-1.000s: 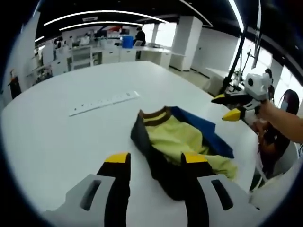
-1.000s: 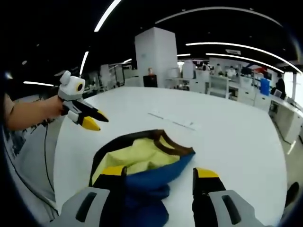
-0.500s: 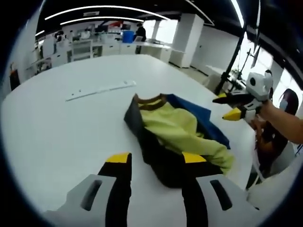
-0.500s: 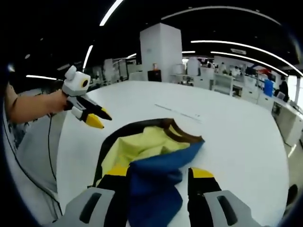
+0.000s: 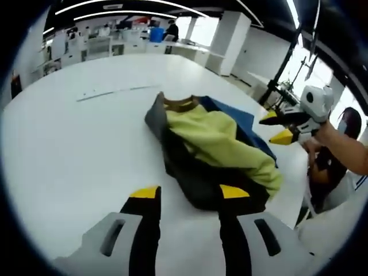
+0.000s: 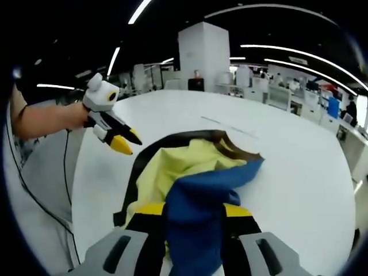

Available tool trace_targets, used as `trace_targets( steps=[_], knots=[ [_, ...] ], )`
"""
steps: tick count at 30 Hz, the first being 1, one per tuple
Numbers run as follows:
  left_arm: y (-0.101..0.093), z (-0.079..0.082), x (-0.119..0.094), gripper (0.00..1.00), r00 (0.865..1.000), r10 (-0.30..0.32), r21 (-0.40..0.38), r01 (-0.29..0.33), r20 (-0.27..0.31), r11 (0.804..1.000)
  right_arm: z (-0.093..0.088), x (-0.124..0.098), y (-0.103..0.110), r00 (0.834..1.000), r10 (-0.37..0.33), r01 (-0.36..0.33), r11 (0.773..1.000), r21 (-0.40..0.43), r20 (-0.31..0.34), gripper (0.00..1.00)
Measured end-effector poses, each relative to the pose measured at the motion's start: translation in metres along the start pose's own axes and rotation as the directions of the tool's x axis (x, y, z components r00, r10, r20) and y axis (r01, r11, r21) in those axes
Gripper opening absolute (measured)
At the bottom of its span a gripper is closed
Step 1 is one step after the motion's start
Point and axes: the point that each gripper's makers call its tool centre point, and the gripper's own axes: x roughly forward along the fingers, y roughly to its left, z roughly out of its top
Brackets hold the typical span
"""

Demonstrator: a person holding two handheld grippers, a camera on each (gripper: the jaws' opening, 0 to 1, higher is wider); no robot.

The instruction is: Fold the garment on the visible template until the final outline fits inside the template.

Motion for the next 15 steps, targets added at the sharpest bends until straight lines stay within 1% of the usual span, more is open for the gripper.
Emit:
trace_targets(
  steps=[2,6,10,15],
  knots=[
    [-0.002,-0.003,0.0,0.35,1.0,-0.005,-0.004,0.005,-0.003,1.0,-0.003,0.002,0.004,1.0,0.006,-0.006,1.0,-0.008,-0.007,0.29],
    [-0.007,-0.01,0.003,0.33,1.0,-0.02,-0.019,0.02,-0.008,1.0,-0.009,0.007,0.013,1.0,0.018,-0.018,1.0,-0.019,-0.019,0.29],
    [-0.008,-0.016,0.006,0.32,0.999,-0.029,-0.024,0.029,-0.021,0.999,-0.012,0.008,0.017,1.0,0.012,-0.012,1.0,-0.021,-0.017,0.3],
    [-0.01,-0.021,0.008,0.3,0.999,-0.037,-0.024,0.036,-0.033,0.999,-0.014,0.011,0.023,1.0,0.012,-0.013,0.999,-0.037,-0.017,0.27]
  ],
)
